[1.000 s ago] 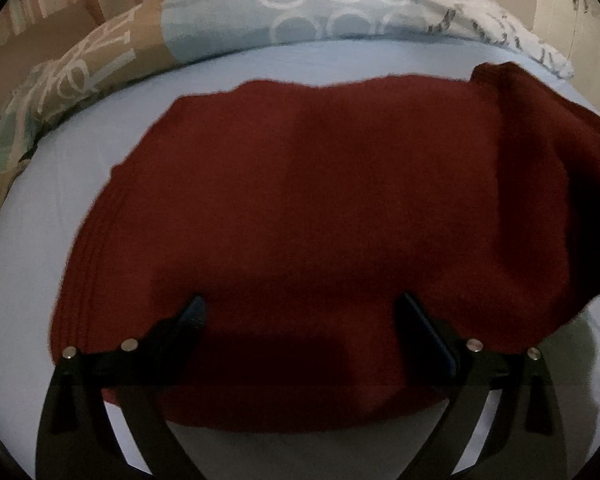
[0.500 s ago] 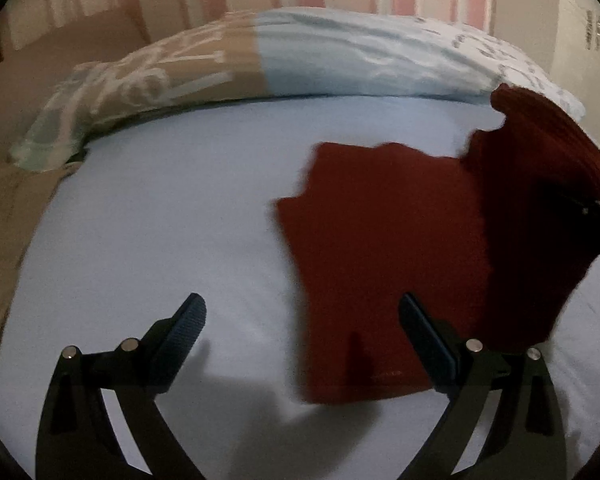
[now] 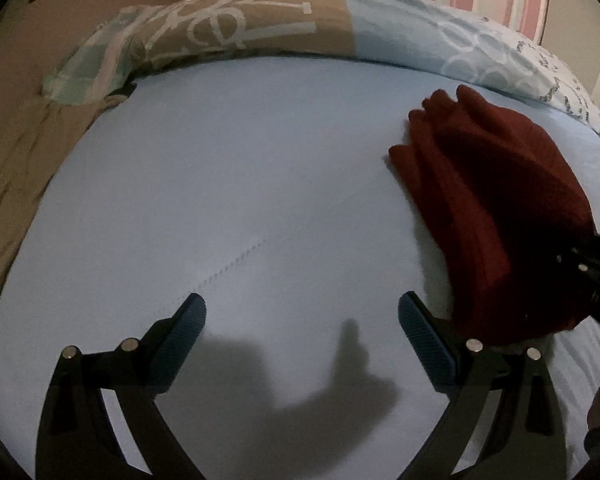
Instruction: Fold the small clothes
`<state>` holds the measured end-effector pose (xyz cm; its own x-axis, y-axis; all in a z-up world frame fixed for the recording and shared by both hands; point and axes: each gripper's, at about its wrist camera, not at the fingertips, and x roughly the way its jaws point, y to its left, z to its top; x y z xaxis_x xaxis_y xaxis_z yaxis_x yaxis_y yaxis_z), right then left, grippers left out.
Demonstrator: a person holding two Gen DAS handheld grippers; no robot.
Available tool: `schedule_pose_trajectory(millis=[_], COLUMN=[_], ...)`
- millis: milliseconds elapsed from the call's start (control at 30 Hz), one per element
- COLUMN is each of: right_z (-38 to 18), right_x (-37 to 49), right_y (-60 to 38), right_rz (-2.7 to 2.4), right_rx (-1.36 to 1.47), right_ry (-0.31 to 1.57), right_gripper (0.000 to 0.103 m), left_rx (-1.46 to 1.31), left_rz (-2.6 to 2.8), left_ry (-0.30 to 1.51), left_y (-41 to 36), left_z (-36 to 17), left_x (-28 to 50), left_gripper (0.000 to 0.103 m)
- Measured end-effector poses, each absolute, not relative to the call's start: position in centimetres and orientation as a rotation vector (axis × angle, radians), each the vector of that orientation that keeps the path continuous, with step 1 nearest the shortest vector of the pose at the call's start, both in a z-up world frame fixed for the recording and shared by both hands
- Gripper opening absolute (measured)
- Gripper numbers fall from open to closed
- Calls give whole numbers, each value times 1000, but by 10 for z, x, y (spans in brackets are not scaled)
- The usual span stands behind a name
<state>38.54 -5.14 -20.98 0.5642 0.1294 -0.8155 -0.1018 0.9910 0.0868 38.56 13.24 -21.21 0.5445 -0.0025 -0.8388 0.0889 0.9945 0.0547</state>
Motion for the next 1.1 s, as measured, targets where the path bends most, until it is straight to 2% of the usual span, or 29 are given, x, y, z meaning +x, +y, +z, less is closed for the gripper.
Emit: schedule_pose_trajectory(millis=[167, 267, 333, 433, 667, 967, 1000, 1033, 1100], right_z=[-193, -181, -172, -163, -169, -173, -174, -174, -174], right_x=[371, 354, 339, 318, 304, 302, 301, 302, 301], right_y=[-61, -73, -83, -106, -173, -205, -207, -208, -209], right_rz=[120, 148, 158, 157, 35, -33, -38, -37, -30], right_rx=[22, 42, 51, 78, 127, 121, 121, 124, 131], right_ry=[936, 913, 889, 863, 870, 853, 852, 853, 853], right_gripper=[38, 51, 64, 71, 73, 78, 78, 78, 78], left_rx=[117, 113, 117, 113, 76, 108, 114, 122, 157], left_rz=[-81, -102, -116, -144, -214, -256, -261, -267, -257], left_ry=[983, 980, 976, 969, 977, 979, 985, 996, 1016], left_y=[120, 110, 103, 90, 52, -4, -8, -12, -18], left_z=[-208, -205, -202, -195, -188, -184, -186, -189, -197], left_x=[377, 378, 377, 374, 367, 371, 373, 374, 377], left_gripper=[97, 97, 97, 97, 97, 96, 85, 70, 60])
